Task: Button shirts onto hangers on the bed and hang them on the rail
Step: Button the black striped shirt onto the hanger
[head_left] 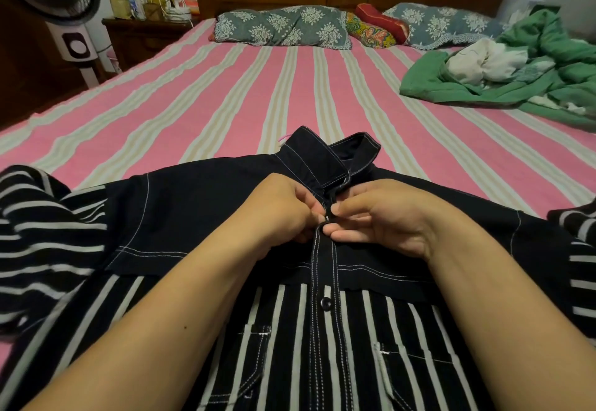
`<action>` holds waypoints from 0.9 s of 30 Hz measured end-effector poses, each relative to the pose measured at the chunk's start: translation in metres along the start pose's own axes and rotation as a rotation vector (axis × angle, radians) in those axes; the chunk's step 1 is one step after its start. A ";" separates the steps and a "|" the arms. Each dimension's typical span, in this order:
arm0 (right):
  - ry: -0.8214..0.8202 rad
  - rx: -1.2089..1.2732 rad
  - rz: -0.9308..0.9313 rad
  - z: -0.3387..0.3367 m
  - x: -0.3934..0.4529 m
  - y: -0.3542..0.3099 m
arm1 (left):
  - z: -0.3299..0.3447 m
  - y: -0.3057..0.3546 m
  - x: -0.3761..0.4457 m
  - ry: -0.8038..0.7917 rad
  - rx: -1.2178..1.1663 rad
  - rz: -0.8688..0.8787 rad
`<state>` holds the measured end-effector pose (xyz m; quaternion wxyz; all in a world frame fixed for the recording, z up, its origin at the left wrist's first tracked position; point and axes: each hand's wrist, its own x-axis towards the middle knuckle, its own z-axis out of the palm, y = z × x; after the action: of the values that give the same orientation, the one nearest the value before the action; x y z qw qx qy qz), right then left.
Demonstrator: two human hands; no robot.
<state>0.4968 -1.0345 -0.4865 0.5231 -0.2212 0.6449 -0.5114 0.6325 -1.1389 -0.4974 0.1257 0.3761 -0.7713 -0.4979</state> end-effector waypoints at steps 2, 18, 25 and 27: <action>-0.012 0.007 0.002 -0.002 -0.002 -0.001 | 0.000 -0.001 0.001 -0.003 -0.015 0.002; -0.028 -0.115 -0.022 0.000 -0.008 -0.002 | -0.005 -0.001 0.001 -0.071 -0.231 -0.086; 0.078 -0.429 -0.195 0.010 -0.001 0.005 | -0.003 -0.001 0.002 -0.008 -0.234 -0.064; 0.120 -0.508 -0.225 0.010 0.002 0.008 | -0.005 -0.002 0.003 -0.034 -0.240 -0.065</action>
<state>0.5071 -1.0380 -0.4937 0.3517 -0.3848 0.7536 -0.4004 0.6344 -1.1444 -0.4971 0.1407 0.3747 -0.6957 -0.5965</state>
